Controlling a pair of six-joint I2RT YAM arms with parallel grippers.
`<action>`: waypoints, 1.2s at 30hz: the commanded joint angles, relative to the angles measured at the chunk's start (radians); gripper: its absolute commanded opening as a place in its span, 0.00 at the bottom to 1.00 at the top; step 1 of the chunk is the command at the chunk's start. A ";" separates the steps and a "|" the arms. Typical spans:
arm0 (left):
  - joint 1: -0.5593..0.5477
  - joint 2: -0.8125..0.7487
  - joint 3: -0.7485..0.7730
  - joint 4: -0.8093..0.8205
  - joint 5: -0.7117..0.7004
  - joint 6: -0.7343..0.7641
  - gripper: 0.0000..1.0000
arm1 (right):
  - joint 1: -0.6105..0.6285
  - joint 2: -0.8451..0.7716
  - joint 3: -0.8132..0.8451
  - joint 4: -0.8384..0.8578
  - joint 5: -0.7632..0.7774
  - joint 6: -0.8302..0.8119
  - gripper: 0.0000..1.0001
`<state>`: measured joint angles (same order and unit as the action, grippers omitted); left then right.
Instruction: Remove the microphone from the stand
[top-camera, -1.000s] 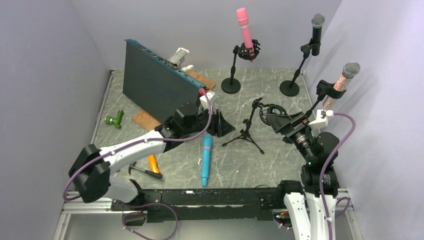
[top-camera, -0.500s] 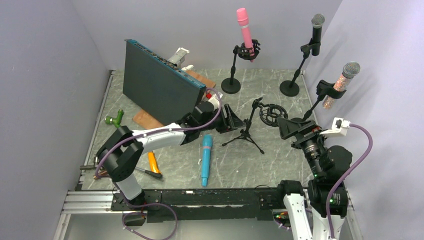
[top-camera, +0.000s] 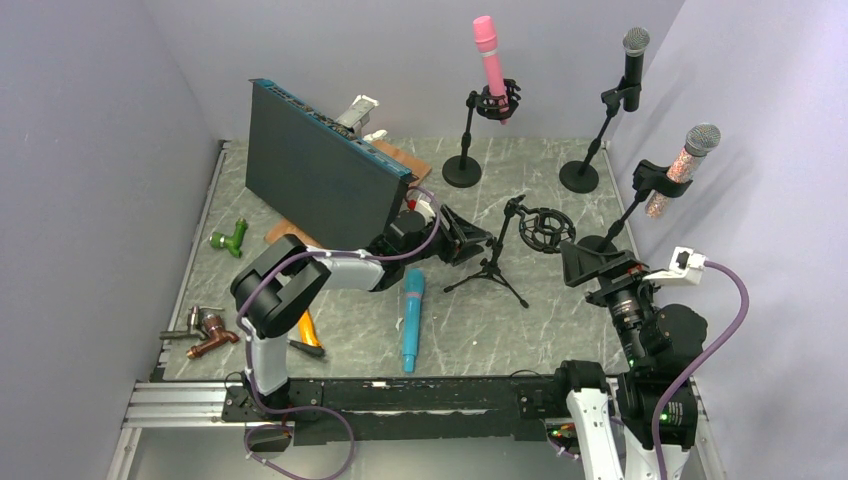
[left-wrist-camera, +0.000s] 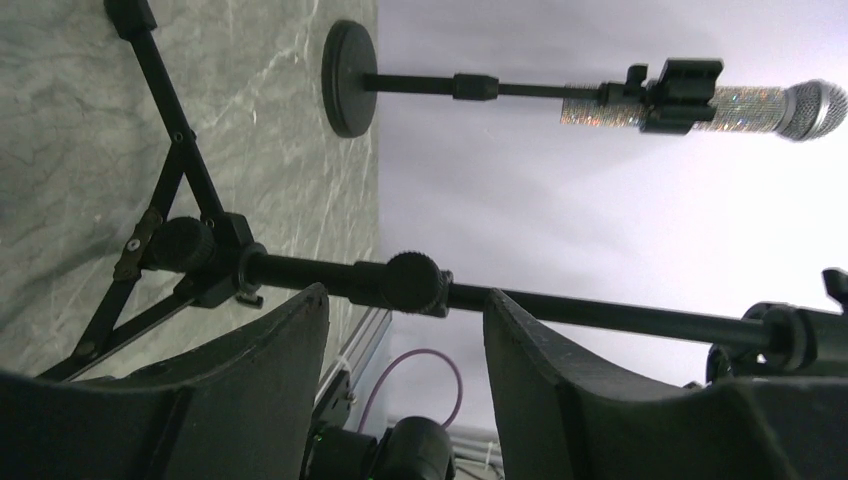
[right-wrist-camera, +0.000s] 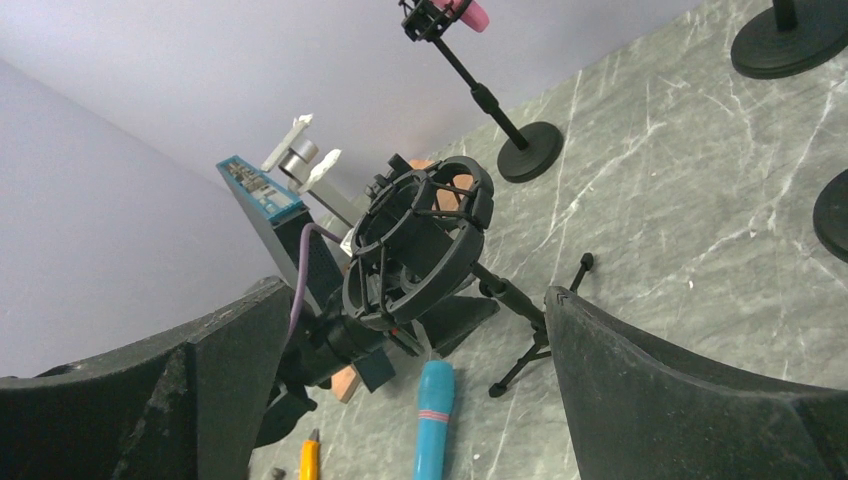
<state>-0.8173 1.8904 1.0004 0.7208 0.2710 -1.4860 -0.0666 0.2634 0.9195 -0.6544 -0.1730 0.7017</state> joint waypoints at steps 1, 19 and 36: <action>0.004 0.026 -0.013 0.178 -0.020 -0.109 0.58 | 0.002 -0.010 0.029 0.006 0.037 -0.019 1.00; -0.008 0.086 0.023 0.218 -0.004 -0.117 0.44 | 0.002 -0.004 0.008 0.022 0.027 -0.003 1.00; -0.015 0.096 0.015 0.291 -0.001 -0.033 0.35 | 0.002 -0.003 0.010 0.019 0.031 -0.002 1.00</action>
<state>-0.8215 1.9781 0.9989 0.9089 0.2646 -1.5417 -0.0666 0.2600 0.9195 -0.6552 -0.1558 0.6998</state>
